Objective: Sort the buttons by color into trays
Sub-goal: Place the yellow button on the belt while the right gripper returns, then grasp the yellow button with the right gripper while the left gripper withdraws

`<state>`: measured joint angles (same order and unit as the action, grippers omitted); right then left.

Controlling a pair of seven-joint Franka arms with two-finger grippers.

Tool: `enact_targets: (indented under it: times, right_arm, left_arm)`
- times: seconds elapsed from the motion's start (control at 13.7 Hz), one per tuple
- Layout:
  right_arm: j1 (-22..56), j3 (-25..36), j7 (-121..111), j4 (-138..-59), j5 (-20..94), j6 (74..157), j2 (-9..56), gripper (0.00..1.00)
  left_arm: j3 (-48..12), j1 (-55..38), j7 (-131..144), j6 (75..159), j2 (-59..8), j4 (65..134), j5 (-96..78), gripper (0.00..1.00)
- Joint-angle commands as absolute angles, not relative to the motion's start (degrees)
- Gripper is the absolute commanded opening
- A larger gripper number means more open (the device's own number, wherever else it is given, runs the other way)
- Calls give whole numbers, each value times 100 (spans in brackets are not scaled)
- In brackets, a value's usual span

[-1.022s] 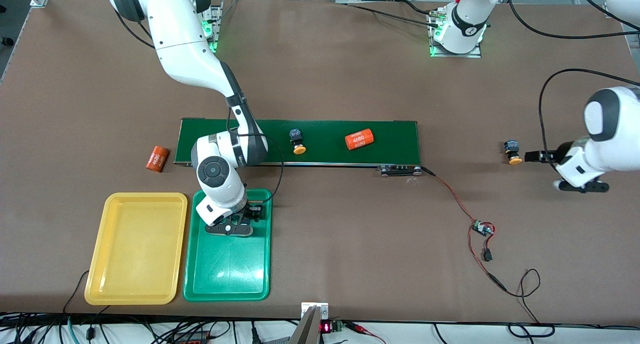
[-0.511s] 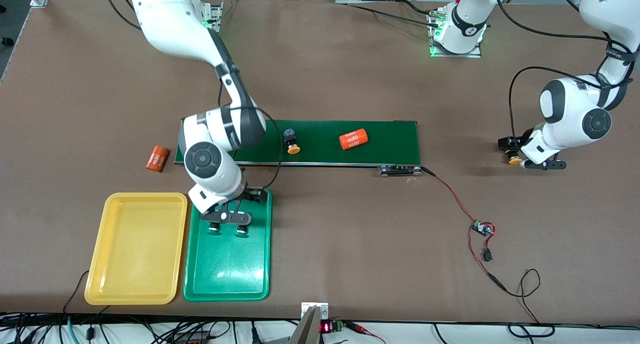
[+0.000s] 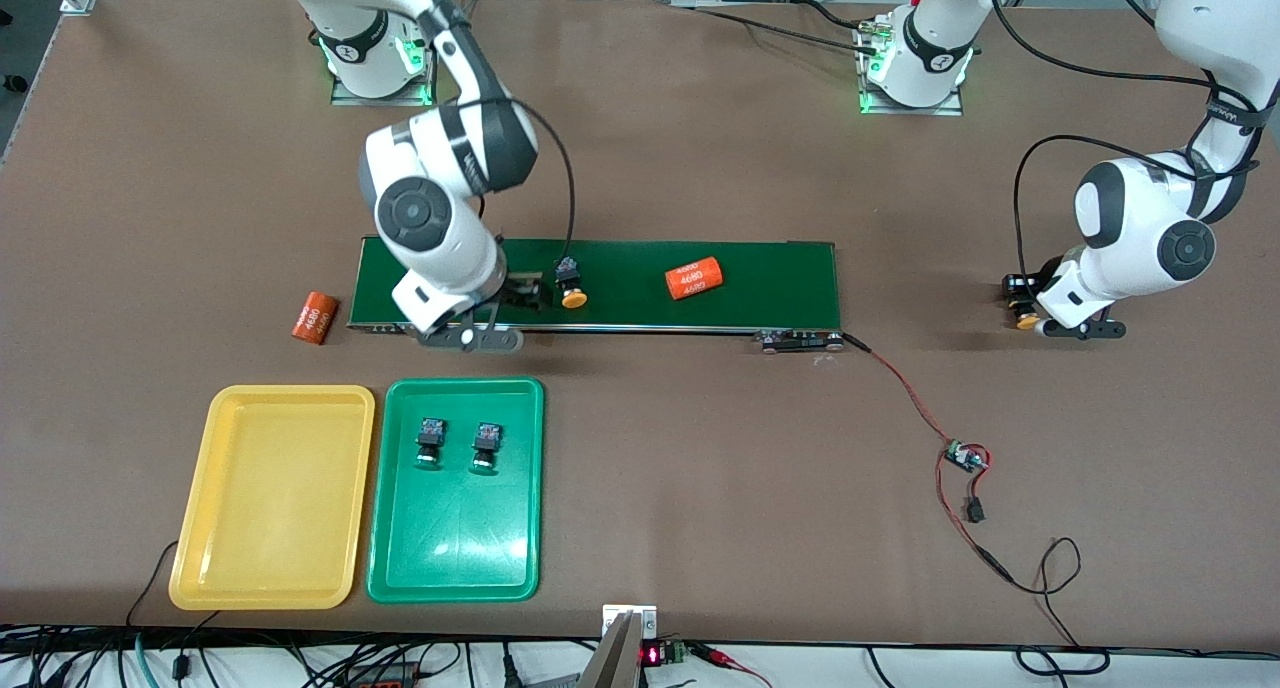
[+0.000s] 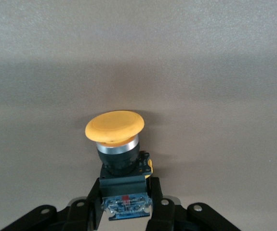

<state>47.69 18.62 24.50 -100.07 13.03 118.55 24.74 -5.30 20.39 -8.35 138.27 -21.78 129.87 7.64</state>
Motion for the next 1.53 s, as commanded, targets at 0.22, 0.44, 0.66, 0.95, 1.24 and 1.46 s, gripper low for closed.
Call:
enact_targets:
  times: [0.22, 0.44, 0.66, 0.95, 1.24, 1.46]
  right_arm:
    - [5343, 1855, 2496, -10985, 1230, 12215, 2065, 100]
    - [5511, 1854, 2496, -11346, 1230, 12611, 2074, 100]
    - [5476, 1846, 2496, -11382, 1239, 12823, 2214, 100]
    - [5291, 1846, 2514, -11329, 1274, 13138, 2548, 100]
    - [5239, 1837, 2522, -11329, 1327, 13157, 2680, 71]
    - [5221, 1854, 2601, -11285, 1345, 13070, 2567, 27]
  left_arm:
    - [-913, 1855, -870, 11739, -1819, 11772, 589, 19]
    - [-1641, 1846, -328, 10900, -1723, 11347, 195, 19]
    - [-2677, 1837, 813, 10916, -1644, 11347, 71, 20]
    - [-3348, 1521, 1318, 11388, -1722, 11425, -957, 20]
    - [-3445, 688, 1950, 12424, -1933, 11837, -993, 21]
    - [-3428, 598, 2013, 12929, -2048, 12094, -993, 32]
